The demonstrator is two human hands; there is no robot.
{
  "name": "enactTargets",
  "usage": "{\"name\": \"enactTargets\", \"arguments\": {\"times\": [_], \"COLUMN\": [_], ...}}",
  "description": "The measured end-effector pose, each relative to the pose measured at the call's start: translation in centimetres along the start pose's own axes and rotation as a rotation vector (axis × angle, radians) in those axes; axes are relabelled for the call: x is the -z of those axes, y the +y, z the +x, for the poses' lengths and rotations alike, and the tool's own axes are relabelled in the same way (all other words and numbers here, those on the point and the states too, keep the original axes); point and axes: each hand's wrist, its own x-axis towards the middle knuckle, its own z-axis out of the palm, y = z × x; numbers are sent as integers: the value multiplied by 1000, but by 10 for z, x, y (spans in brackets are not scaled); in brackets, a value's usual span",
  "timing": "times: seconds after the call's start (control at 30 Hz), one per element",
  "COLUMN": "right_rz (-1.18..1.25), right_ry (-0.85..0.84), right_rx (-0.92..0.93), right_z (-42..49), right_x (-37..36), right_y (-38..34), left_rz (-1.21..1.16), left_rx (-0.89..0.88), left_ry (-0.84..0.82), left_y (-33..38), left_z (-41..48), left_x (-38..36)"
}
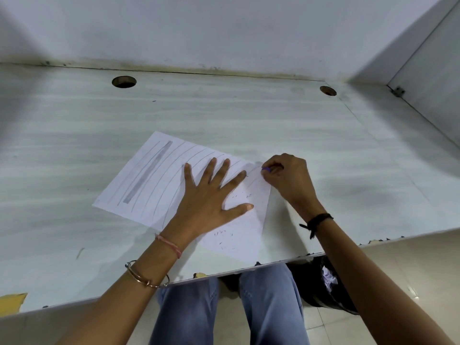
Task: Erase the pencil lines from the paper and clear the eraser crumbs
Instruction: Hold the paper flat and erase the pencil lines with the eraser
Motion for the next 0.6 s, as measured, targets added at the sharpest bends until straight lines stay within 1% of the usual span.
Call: {"name": "enactTargets", "arguments": {"times": [0.07,0.17,0.2,0.27,0.33,0.43,0.53,0.57,0.6], "right_rz": [-6,-3,1,-24,-79,-66,-27,-25,-39], "right_ry": [-45,-164,-153,-69,-43,-91,-221,-200,-143], "right_rx": [30,121,118,54,1,58,134,121,93], "right_z": [-6,-28,-26,-8,8,-1,-28,-27,-20], "right_x": [-4,-14,-13,-6,3,-1,-13,-14,-13], "right_y": [-7,-18,-16,-5,1,-12,-24,-20,-13], "left_rz": [-26,-29,-24,-13,-15,-34,-1,-2,-9], "left_rx": [6,16,16,5,-2,5,7,8,11], "left_ry": [4,-8,-7,-3,10,4,-2,-2,-4], "left_y": [1,2,1,0,0,1,1,1,0], "left_z": [0,0,1,1,0,0,1,1,1], "left_x": [1,0,0,0,0,0,-1,-1,-1]}}
